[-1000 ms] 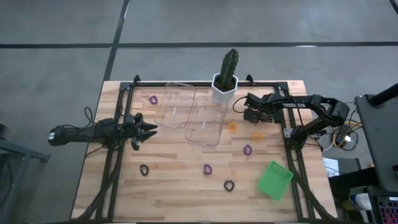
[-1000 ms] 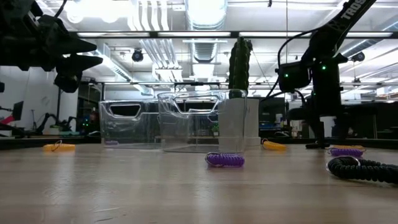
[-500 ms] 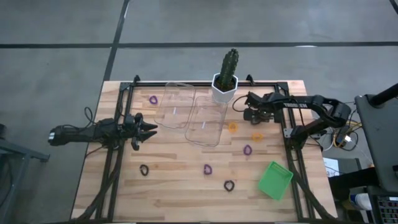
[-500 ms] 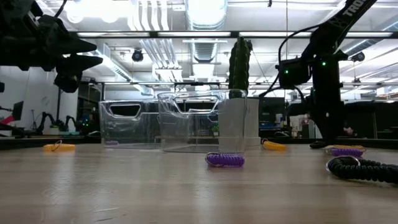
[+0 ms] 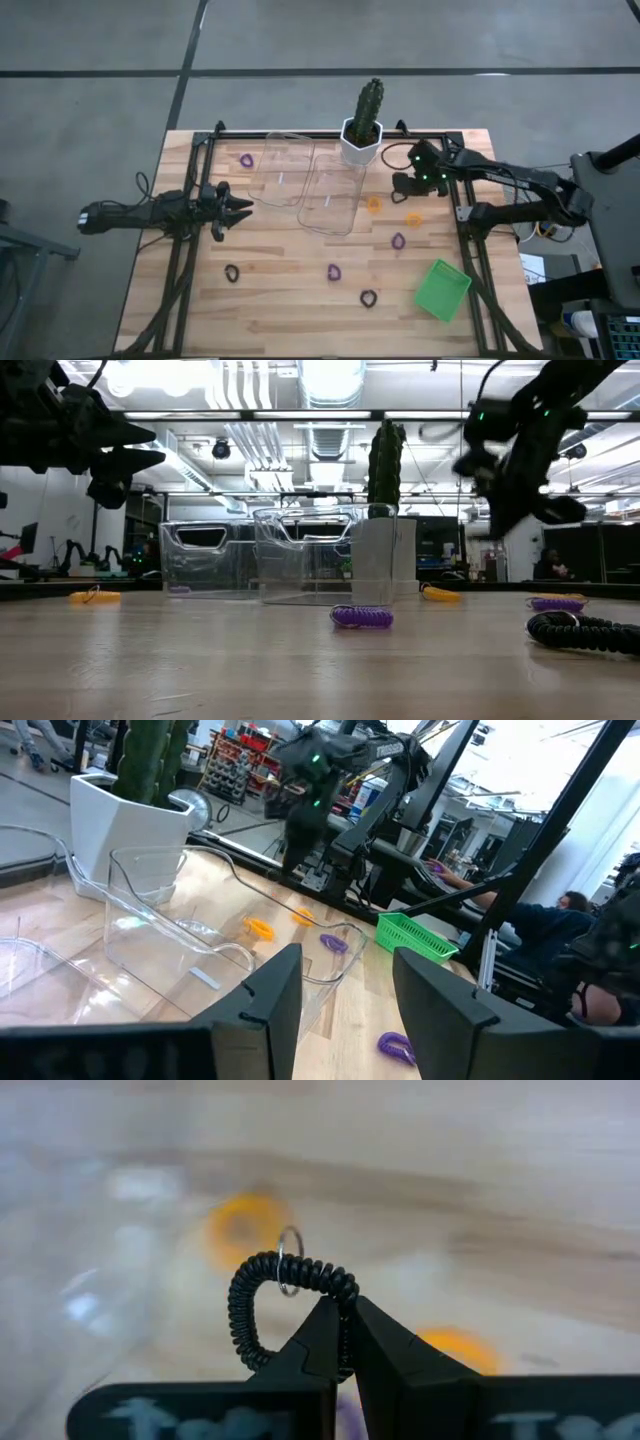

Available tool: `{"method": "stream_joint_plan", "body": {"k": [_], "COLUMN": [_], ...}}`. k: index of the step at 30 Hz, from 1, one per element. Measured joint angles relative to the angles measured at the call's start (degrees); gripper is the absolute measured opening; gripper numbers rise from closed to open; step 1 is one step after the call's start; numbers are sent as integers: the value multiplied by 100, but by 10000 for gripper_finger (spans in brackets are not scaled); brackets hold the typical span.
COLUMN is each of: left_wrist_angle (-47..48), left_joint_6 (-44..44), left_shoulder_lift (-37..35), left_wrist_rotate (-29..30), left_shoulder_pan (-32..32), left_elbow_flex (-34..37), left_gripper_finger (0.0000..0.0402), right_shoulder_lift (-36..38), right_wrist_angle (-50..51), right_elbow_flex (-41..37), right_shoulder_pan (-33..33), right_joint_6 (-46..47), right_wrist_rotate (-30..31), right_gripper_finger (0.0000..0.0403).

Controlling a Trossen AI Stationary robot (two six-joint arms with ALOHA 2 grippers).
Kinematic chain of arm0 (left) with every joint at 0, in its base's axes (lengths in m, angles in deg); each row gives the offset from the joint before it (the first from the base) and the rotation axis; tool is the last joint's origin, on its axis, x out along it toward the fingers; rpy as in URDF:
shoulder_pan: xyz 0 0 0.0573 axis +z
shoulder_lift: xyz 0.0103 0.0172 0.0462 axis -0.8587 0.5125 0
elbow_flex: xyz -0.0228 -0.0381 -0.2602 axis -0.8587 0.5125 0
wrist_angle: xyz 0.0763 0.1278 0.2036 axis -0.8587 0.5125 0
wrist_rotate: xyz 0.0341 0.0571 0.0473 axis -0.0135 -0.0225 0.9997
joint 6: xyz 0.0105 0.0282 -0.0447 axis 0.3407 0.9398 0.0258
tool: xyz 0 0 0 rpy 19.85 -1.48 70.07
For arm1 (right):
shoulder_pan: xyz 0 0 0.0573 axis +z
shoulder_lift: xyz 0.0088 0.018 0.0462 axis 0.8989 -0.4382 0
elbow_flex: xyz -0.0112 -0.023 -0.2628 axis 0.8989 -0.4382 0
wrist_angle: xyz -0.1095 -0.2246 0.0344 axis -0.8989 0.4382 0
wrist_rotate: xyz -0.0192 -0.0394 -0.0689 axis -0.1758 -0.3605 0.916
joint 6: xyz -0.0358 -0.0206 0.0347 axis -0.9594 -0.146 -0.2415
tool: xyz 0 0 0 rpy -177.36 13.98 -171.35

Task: Sort spring keychains
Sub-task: Put the top right black spring keychain into the green basket

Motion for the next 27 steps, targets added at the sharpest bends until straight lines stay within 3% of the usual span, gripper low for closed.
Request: {"method": "stream_joint_plan", "body": {"k": [7, 15, 21, 27], "left_wrist_angle": [0, 0, 0, 0], "left_joint_6": [2, 4, 7, 9], "left_shoulder_lift": [1, 0, -1, 1], "left_wrist_rotate": [0, 2, 0, 1], "left_shoulder_pan": [0, 0, 1, 1], "left_elbow_flex": [0, 0, -2, -2], "left_gripper_finger": [151, 151, 151, 151], "right_shoulder_lift": [1141, 1937, 2032, 1953], "right_wrist_angle": [-1523, -3845, -5782, -6056], "right_elbow_flex": [2, 9, 11, 13], "right_shoulder_pan": [552, 1427, 2171, 2629], "right_joint_6": [-168, -457, -937, -1158], "right_wrist_rotate": [-1308, -1887, -1920, -1537], "right_gripper_finger": [13, 13, 13, 13]}}
